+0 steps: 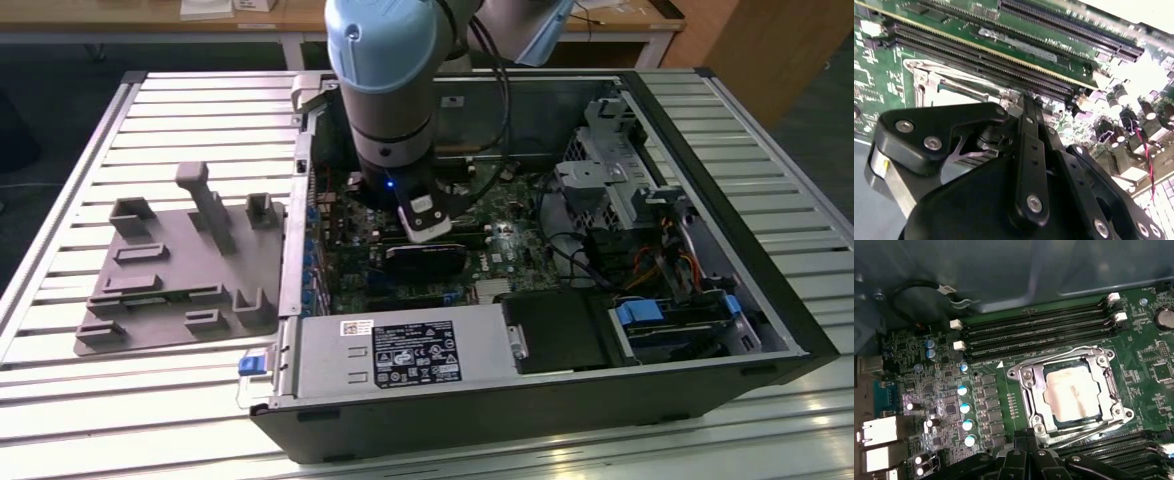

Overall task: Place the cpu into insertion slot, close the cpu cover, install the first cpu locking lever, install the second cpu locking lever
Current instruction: 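Install the second cpu locking lever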

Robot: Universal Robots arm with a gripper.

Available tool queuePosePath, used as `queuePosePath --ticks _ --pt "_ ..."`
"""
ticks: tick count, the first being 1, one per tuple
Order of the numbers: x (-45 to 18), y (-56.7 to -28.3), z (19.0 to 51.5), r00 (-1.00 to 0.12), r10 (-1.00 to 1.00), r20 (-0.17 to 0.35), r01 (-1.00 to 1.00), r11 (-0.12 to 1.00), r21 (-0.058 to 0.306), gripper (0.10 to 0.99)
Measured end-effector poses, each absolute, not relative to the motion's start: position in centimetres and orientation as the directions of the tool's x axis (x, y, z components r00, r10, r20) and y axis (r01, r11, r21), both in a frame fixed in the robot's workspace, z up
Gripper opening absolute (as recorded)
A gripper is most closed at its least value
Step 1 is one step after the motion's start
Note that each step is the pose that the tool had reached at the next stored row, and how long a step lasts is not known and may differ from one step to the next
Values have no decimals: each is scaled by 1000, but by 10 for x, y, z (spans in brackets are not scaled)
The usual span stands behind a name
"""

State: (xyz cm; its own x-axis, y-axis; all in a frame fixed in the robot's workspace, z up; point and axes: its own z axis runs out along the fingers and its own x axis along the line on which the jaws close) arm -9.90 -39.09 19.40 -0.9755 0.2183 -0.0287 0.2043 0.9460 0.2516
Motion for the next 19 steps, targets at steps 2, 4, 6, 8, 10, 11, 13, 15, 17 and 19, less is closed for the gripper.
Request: queuePosePath --ticks 2,4,6,8,10,11,13,15,17,19 --pt "-99 -391 194 -975 218 -29 204 945 254 102" --pt "-99 -391 194 -975 218 -28 204 946 253 102" --pt "-99 -391 194 -975 218 -28 204 946 253 102" --pt "-99 -391 195 -975 218 -28 204 946 253 102" --pt "-99 -391 201 -975 218 -28 204 946 253 102" --pt "-99 -391 205 -975 218 -28 204 946 253 102" --pt "-99 -391 213 -975 218 -28 204 946 253 102" --pt "-99 -391 221 -975 218 -28 204 946 253 102" --pt "-99 -391 230 -975 218 -28 204 946 253 102" --pt "-99 -391 238 -975 218 -28 204 946 253 102"
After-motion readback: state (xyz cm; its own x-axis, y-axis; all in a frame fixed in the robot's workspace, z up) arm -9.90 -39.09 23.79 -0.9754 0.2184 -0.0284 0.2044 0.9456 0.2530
